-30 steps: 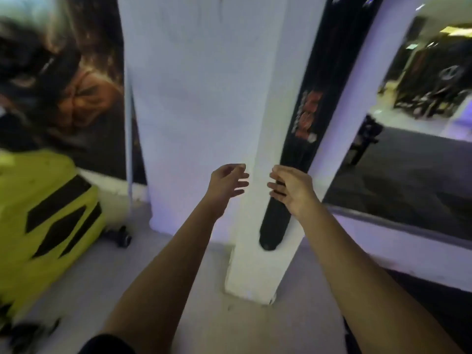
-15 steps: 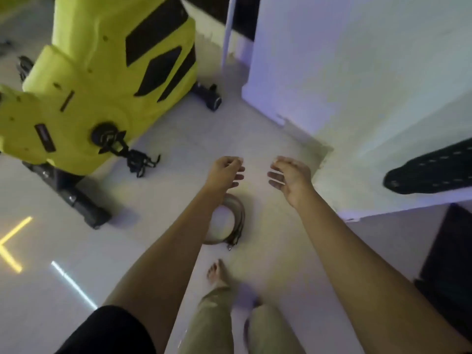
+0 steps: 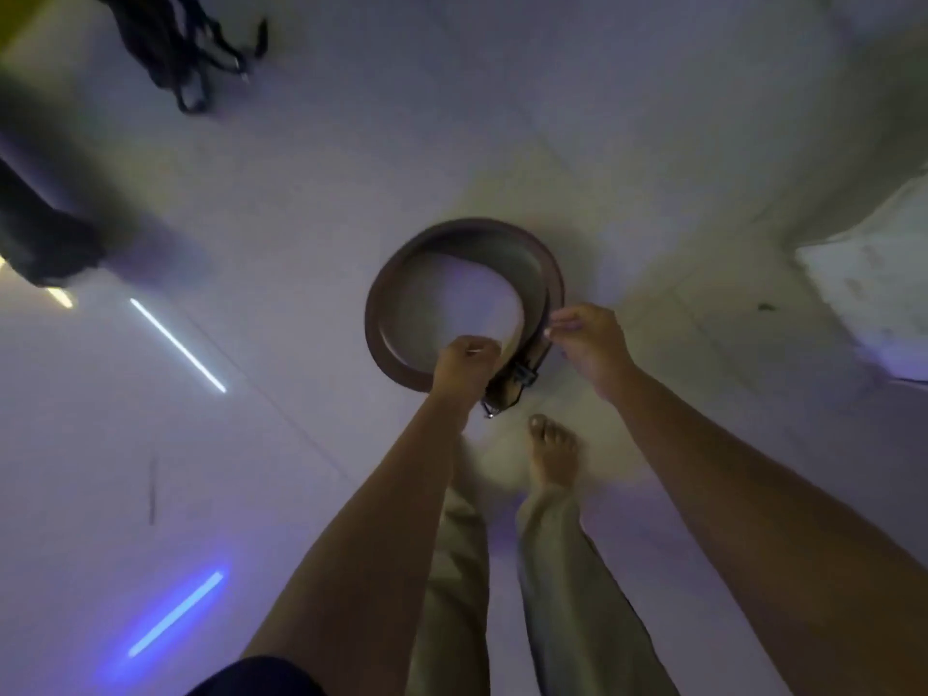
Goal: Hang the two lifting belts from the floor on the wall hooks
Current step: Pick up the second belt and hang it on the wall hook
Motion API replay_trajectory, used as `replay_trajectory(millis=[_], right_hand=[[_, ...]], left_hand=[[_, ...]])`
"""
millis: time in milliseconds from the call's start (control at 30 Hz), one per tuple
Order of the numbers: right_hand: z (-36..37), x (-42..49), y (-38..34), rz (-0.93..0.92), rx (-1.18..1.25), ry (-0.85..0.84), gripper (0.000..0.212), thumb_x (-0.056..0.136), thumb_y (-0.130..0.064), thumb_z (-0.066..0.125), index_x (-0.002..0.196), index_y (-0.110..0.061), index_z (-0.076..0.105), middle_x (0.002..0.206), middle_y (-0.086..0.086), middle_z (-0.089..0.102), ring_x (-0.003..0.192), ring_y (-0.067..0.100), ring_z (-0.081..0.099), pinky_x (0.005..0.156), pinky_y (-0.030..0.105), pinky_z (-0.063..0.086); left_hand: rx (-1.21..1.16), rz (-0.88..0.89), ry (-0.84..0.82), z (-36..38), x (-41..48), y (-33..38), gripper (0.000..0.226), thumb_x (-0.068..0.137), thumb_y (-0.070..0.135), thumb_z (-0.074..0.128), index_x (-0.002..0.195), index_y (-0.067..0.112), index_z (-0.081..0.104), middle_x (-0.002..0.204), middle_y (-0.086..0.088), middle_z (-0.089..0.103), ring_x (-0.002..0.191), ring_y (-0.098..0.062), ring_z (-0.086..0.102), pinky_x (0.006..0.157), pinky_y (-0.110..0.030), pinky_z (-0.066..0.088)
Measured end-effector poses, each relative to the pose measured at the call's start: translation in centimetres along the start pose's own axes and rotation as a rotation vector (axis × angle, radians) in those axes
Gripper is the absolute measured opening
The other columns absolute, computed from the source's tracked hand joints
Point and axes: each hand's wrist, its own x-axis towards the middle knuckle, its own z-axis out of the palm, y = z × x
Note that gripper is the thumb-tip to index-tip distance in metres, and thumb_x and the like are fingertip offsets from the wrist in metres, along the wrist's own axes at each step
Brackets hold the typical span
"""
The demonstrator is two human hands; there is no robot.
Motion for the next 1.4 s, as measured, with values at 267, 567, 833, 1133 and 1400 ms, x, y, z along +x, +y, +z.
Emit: replay_trajectory(millis=[267, 567, 833, 1133, 1400], right_hand=[[2.7, 5.4, 6.5, -0.545, -1.303, -0.312, 0.043, 0.084, -0.004, 0.053, 0.126, -0.014, 0.053, 0.136, 0.006, 0.052, 0.136, 0.026, 0.035, 0.104, 0.036, 0.031], [2.0, 5.9, 5.8, -0.877, -1.668, -0.227, 0.023, 0.037, -0.032, 0.085, 0.055, -0.027, 0.071, 0.051, -0.008, 0.064, 0.055, 0.013, 0.065, 0.074, 0.023, 0.051], [-3.1, 0.0, -2.5, -0.73, -1.067, -0.29, 0.028, 0.088, -0.026, 0.056, 0.112, -0.015, 0.068, 0.111, 0.011, 0.069, 0.107, 0.03, 0.06, 0.096, 0.034, 0.034], [-5.9, -8.6, -10.7, -0.423, -0.39, -0.447, 0.031, 0.09, -0.012, 0.059, 0.12, -0.006, 0.058, 0.109, 0.002, 0.056, 0.104, 0.011, 0.048, 0.078, 0.014, 0.038], [-14.0, -23.3, -19.0, -0.403, -0.028, -0.245, 0.033, 0.09, -0.033, 0.058, 0.117, -0.014, 0.057, 0.082, 0.001, 0.06, 0.078, 0.017, 0.059, 0.067, 0.021, 0.045]], left_hand=[[-0.202, -0.053, 0.089, 3.8, 5.8, -7.3, 0.017, 0.088, 0.007, 0.051, 0.075, 0.013, 0.06, 0.065, -0.002, 0.052, 0.06, -0.015, 0.049, 0.049, -0.02, 0.042], [-0.358, 0.035, 0.298, 3.6, 4.1, -8.6, 0.016, 0.085, 0.007, 0.055, 0.098, 0.01, 0.065, 0.086, -0.001, 0.061, 0.08, -0.014, 0.054, 0.065, -0.018, 0.042], [-0.484, -0.002, 0.29, 2.9, -2.7, -6.2, 0.069, 0.074, 0.046, 0.064, 0.129, 0.007, 0.048, 0.128, -0.007, 0.055, 0.118, -0.022, 0.052, 0.096, -0.033, 0.038], [-0.811, 0.151, -0.041, 0.1, -9.9, 2.0, 0.026, 0.096, 0.032, 0.044, 0.116, 0.019, 0.054, 0.109, 0.006, 0.061, 0.102, -0.013, 0.057, 0.098, -0.038, 0.035], [-0.794, 0.404, -0.211, -2.7, -24.2, 12.4, 0.015, 0.096, 0.02, 0.046, 0.101, 0.026, 0.059, 0.089, 0.011, 0.072, 0.092, -0.013, 0.063, 0.084, -0.038, 0.05]])
